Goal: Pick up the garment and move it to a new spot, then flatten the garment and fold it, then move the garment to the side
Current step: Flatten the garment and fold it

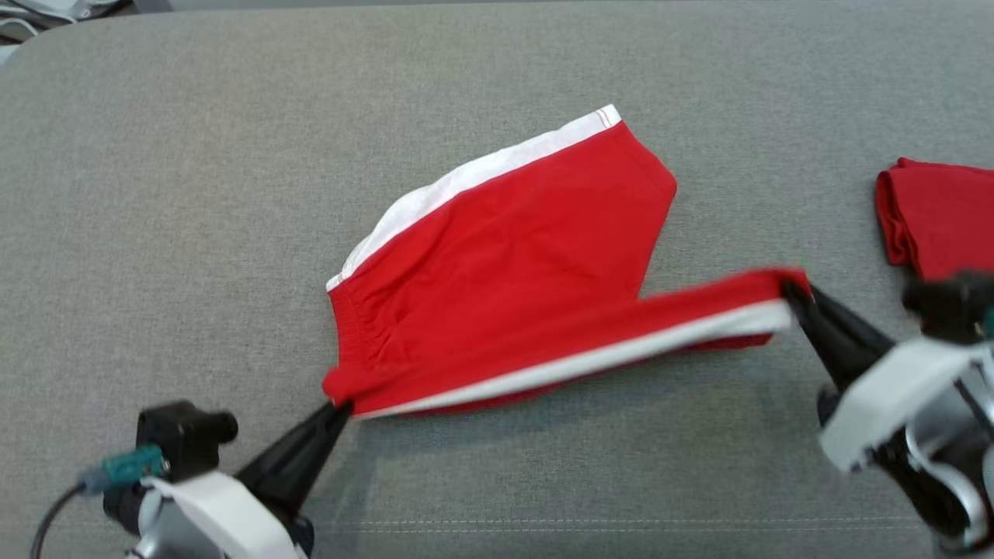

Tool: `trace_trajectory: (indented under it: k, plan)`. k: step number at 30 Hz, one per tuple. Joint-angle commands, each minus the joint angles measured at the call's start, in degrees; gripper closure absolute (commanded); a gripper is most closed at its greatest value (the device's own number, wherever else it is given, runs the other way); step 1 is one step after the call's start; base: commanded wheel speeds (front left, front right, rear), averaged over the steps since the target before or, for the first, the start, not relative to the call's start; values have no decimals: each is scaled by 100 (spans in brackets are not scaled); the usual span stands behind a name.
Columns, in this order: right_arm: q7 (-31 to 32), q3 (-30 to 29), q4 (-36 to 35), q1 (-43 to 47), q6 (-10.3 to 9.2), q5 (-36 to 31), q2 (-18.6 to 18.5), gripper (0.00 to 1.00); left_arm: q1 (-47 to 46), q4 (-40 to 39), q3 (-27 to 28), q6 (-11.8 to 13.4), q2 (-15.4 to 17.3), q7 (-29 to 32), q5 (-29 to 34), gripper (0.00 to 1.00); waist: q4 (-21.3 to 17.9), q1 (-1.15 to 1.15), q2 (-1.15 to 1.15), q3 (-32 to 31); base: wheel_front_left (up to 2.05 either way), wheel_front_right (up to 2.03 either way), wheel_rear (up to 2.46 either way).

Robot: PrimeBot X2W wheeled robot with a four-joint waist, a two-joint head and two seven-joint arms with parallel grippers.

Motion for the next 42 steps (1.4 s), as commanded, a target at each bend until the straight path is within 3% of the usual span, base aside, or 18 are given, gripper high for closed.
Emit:
trace_trajectory:
  k: [1, 12, 18, 22, 23, 24, 25, 32, 37, 42]
  plan:
    - [48, 204, 60, -499, -19, -5, -196, 100, -451, -30, 282, -61, 90, 16, -38, 100, 66, 0, 0, 102, 0, 0, 0]
    - [-243, 1355, 2691, -3763, -19, 446, -569, 100, -2460, 1461, -37, -629, -594, -47, -396, 100, 710, 0, 0, 874, 0, 0, 0]
    - [-610, 1893, 3810, -4656, -19, 610, -677, 100, -3275, 2386, -300, -776, -905, -277, -458, 100, 1007, 0, 0, 1164, 0, 0, 0]
    - [-828, 2157, 4199, -4927, -19, 730, -686, 100, -3547, 2769, -460, -810, -1009, -380, -523, 100, 1088, 0, 0, 1272, 0, 0, 0]
    - [-904, 2226, 4317, -4996, -19, 779, -681, 93, -3627, 2875, -492, -817, -1040, -459, -544, 100, 1101, 0, 0, 1292, 0, 0, 0]
    - [-1008, 2271, 4425, -5060, -19, 827, -673, 53, -3694, 2969, -527, -821, -1061, -531, -562, 70, 1112, 0, 0, 1314, 0, 0, 0]
    - [-1121, 2300, 4530, -5105, -19, 889, -651, 0, -3751, 3057, -547, -825, -1077, -628, -565, 0, 1121, 0, 0, 1325, 0, 0, 0]
    - [-2177, 2538, 4862, -5098, -19, 1031, -557, 0, -3832, 3449, -635, -802, -1021, -1306, -327, 0, 1072, 0, 0, 1292, 0, 0, 0]
    - [-3109, 2502, 4822, -4729, -19, 895, -562, 0, -3520, 3269, -584, -309, -935, -1839, 123, 0, 974, 0, 0, 1175, 0, 0, 0]
    - [-3806, 1989, 4727, -4132, -19, 489, -494, 0, -3008, 2802, -568, 310, -901, -2141, 473, 0, 859, 0, 0, 1029, 0, 0, 0]
